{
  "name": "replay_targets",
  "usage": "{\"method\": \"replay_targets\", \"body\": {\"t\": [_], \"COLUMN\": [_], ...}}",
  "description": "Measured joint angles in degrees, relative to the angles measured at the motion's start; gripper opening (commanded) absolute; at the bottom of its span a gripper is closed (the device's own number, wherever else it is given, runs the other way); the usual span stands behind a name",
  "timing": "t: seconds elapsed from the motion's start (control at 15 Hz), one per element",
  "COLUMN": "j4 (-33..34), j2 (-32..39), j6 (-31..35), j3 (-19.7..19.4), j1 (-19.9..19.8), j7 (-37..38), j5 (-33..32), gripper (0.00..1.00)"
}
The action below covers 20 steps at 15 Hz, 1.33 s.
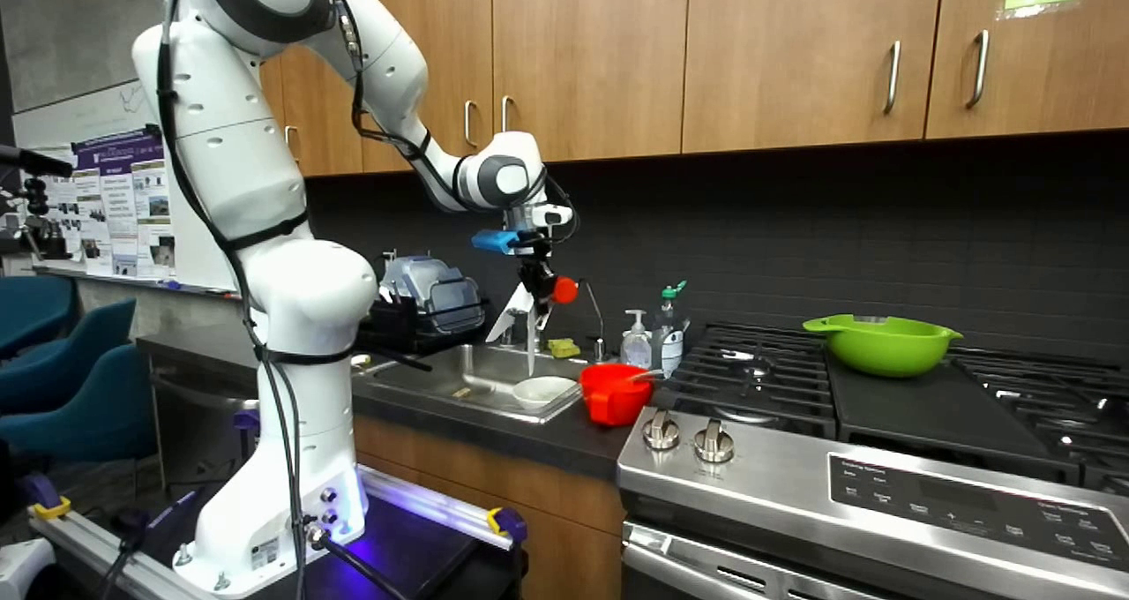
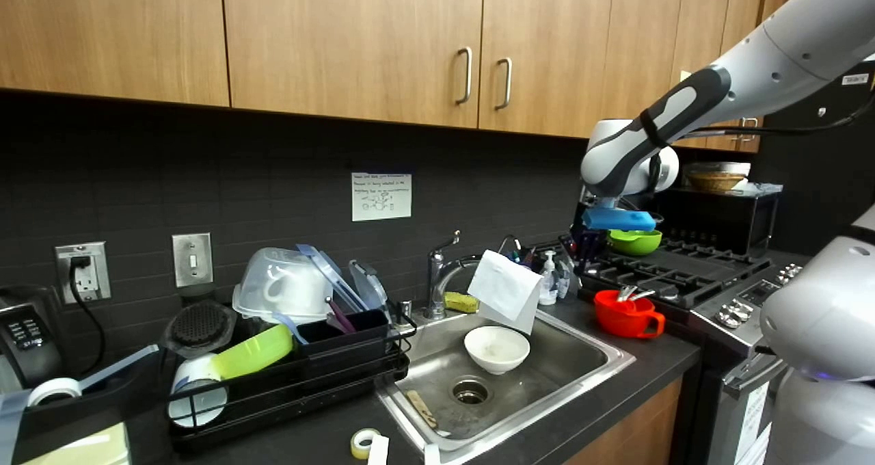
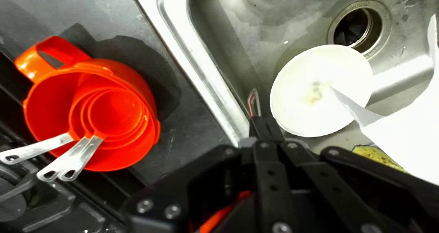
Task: Remove the small orange pot from the orange bowl and put it on the counter
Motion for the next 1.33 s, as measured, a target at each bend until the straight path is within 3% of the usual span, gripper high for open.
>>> {"method": "replay_targets", "body": {"t": [0.67, 1.33], "j4": [1.3, 6.2], "j2": [-0.4, 8.4], "j6": [-0.1, 0.0], "j3": [-2.9, -4.7], "j1": [-4.7, -3.6], "j7": [0.6, 0.0], "j5": [0.0, 1.3], "gripper": [0.00, 0.00]}}
